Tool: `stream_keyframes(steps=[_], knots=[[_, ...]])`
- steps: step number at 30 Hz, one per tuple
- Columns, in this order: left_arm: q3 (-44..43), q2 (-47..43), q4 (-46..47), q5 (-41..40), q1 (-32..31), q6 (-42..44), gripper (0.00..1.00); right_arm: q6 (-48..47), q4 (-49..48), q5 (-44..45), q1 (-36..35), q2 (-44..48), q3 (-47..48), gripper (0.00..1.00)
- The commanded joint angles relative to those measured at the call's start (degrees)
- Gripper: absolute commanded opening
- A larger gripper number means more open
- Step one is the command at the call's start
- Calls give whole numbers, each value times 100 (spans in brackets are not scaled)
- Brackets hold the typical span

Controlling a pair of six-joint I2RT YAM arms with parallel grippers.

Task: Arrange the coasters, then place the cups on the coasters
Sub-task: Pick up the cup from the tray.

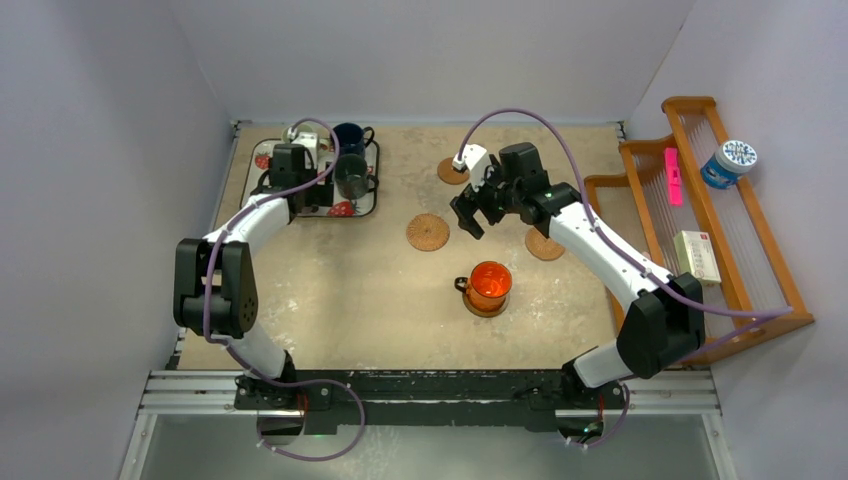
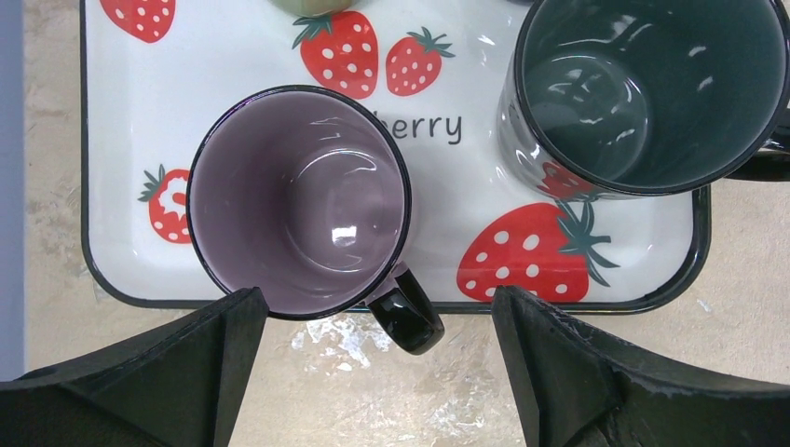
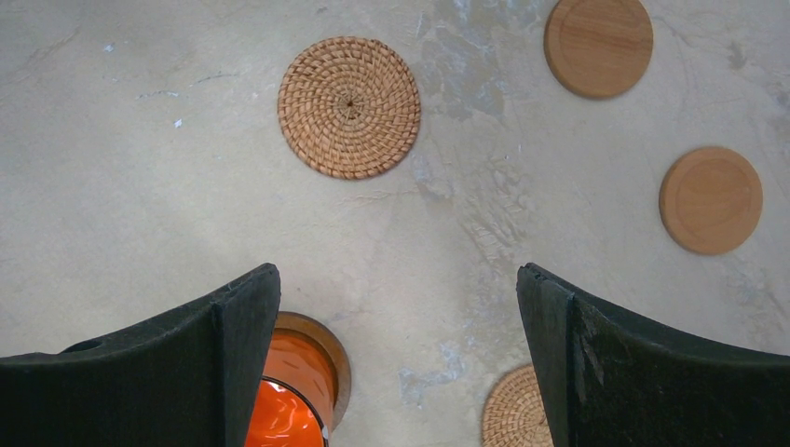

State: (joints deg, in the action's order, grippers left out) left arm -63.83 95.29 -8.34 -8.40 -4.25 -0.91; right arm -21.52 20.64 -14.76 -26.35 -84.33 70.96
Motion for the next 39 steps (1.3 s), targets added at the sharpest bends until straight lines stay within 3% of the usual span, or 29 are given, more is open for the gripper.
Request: stream_keyframes(steps=[1, 19, 25, 34, 39], knots=[[95, -210, 48, -124, 64, -166, 99, -20, -77, -167, -19, 41, -21, 99], [372, -347, 468, -1193, 100, -55, 100, -102, -93, -188, -19, -31, -80, 99], [363, -253, 371, -976, 278, -78, 97, -128, -99, -176, -19, 5, -117, 99], [510, -347, 506, 24, 641, -107, 83, -133, -109, -163, -19, 39, -148, 99], [638, -463, 705, 271, 691, -77, 68, -138, -140, -163, -24, 107, -216, 99]])
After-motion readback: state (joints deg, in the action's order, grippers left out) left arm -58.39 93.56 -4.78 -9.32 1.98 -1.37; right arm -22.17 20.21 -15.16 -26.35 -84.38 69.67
